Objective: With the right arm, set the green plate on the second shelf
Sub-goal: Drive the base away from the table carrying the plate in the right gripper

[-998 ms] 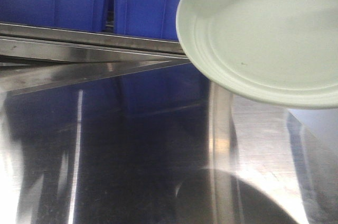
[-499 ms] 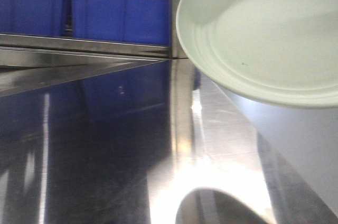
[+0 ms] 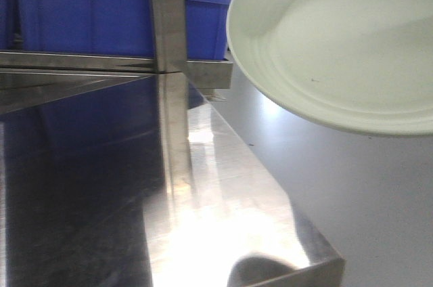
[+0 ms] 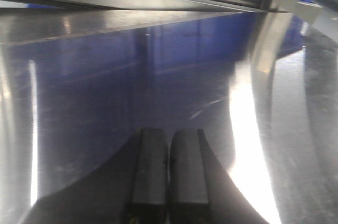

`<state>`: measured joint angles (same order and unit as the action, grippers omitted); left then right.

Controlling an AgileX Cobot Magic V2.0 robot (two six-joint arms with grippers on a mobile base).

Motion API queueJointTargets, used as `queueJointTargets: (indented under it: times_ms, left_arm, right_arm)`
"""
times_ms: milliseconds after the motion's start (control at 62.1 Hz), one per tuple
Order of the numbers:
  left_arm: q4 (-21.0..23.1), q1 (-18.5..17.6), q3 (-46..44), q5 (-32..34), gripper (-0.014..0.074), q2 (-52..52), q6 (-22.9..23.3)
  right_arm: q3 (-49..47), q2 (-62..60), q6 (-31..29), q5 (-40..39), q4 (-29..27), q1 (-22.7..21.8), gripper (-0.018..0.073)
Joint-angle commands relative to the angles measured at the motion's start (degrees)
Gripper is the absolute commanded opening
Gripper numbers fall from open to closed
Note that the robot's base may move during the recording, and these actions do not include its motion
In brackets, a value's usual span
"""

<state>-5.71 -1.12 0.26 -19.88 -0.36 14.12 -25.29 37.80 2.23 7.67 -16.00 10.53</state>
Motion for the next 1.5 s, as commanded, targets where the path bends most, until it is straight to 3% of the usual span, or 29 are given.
queueJointTargets:
  times_ms: [0, 1480]
  left_arm:
    - [-0.2, -0.4, 1.8, 3.0, 0.0124, -1.4, 0.1]
    - [-0.2, -0.4, 1.8, 3.0, 0.0124, -1.4, 0.1]
  right_arm:
    - [-1.9, -0.3, -0.1, -5.8, -0.4, -0.4, 0.0049]
    - [-1.9, -0.3, -0.1, -5.8, -0.4, -0.4, 0.0049]
